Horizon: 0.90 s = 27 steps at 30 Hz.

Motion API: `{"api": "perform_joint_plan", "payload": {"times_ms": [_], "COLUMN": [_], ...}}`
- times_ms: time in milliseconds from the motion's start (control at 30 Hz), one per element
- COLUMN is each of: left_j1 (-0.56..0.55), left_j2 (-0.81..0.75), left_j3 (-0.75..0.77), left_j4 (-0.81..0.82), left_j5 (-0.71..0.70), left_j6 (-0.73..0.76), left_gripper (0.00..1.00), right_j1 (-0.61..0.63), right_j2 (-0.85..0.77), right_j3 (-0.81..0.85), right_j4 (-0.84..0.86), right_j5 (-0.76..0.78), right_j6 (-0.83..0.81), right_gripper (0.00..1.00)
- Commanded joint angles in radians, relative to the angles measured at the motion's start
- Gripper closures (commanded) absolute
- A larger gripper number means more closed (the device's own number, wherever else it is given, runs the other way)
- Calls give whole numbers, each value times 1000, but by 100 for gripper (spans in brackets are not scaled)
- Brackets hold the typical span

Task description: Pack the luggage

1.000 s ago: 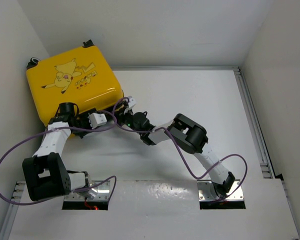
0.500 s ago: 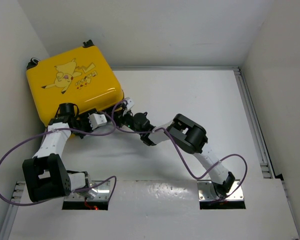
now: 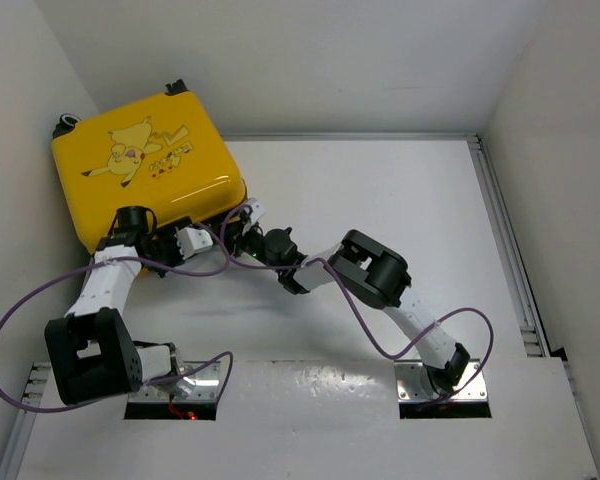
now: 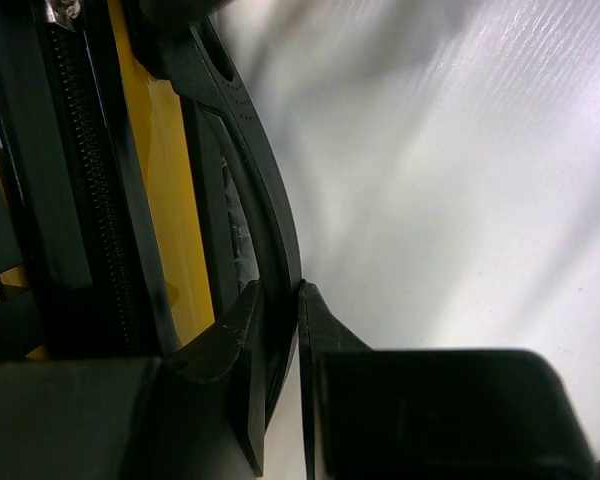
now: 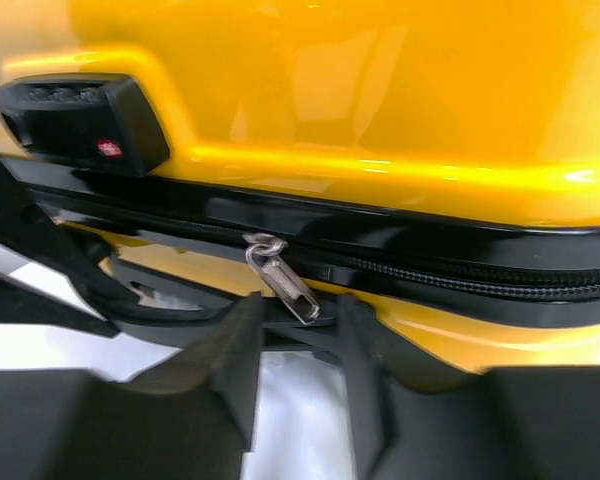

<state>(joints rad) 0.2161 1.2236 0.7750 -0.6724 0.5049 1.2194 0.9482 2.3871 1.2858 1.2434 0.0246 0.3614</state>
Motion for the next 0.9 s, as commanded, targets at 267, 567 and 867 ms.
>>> {"api": "perform_joint_plan", "payload": {"times_ms": [267,567,867], "left_j1": [-23,-14,-14], "left_j2": [-45,-45,-45], "left_j3": [6,-13,-13], "left_j4": [-131,-131,-131], "left_j5": [219,219,219], "left_j6": [-43,-43,-43], "left_gripper": [100,100,100], "right_j1": [106,109,113], "right_j2": [37,50,63], "right_j3": [130,138,167], "right_j4": [67,119,159], "right_j5": [-66,26,86], "right_j6": [-91,-144,-200], "right_gripper": [64,54,54]}}
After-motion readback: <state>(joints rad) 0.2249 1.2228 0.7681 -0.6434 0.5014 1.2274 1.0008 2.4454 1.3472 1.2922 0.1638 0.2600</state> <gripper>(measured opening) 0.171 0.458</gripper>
